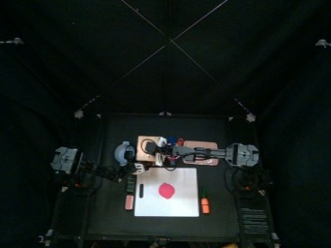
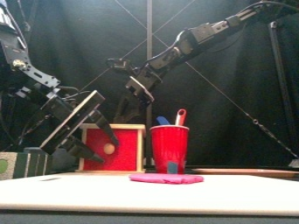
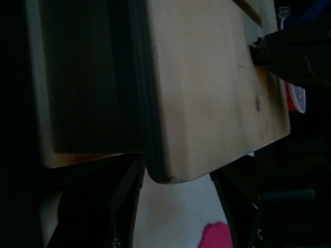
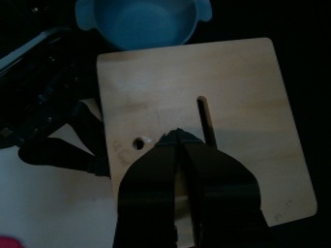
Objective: Get the cutter from the drawer then cut the dough then place the extra dough in the bowl
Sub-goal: Open the drawer
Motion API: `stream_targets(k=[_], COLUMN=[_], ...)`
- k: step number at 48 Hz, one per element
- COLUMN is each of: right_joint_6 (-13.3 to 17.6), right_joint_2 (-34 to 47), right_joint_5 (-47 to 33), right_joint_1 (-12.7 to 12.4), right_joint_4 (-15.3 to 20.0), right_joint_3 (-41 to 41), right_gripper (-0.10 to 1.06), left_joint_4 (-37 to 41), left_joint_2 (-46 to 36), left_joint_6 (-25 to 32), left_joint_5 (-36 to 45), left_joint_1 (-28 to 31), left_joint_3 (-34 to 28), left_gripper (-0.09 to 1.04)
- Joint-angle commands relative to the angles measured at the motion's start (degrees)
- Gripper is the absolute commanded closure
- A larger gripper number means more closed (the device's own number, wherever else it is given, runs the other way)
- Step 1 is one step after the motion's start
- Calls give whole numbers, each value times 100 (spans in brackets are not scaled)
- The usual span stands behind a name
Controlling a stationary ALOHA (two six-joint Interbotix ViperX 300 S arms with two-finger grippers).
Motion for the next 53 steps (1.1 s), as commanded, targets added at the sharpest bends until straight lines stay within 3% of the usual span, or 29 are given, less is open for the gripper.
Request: stream_targets(k=[1, 22, 53], right_joint_6=[26, 35, 44], right_joint_2=[-62, -35, 70], right_joint_5=[123, 167, 369], right_joint_1=[44, 44, 26], right_joint_4=[18, 0, 26], right_joint_3=[-9, -26, -35], right_gripper=[93, 93, 93], left_joint_4=[18, 18, 0], left_joint_2=[0, -9, -176], left_joint_6=[9, 62, 211], left_joint_5=[-35, 53, 492], left_joint_1=[18, -35, -536], left_joint_3=[-79, 9, 9], left_gripper=[26, 46, 47])
